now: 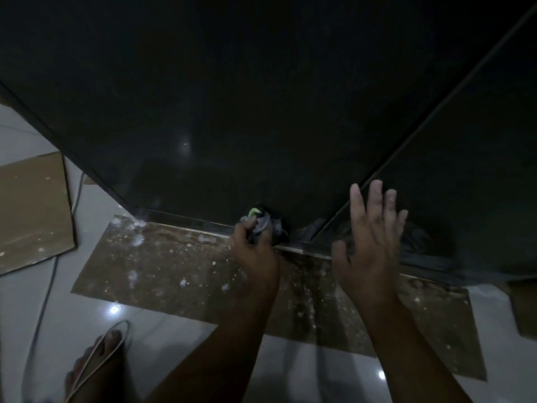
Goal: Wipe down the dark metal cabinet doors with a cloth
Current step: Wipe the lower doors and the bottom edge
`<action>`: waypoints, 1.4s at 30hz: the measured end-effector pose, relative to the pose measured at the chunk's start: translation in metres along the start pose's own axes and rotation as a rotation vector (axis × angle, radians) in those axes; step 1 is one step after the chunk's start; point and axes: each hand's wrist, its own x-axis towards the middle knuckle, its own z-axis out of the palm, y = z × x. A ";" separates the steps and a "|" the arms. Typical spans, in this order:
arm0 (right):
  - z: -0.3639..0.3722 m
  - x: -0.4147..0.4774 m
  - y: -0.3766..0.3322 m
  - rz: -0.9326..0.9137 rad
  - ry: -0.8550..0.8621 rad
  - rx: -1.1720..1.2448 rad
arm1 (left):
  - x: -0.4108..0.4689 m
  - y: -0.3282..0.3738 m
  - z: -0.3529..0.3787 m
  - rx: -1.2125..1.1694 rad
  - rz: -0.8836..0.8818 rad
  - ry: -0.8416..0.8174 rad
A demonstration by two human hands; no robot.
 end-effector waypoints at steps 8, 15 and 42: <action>0.013 0.002 0.004 -0.026 0.007 0.017 | -0.042 0.033 0.023 0.122 0.105 -0.197; 0.015 0.004 0.005 -0.024 -0.035 0.029 | -0.053 -0.003 0.030 0.206 0.143 -0.327; 0.040 -0.005 0.001 -0.032 -0.013 0.090 | 0.016 -0.040 -0.004 0.192 -0.376 -0.259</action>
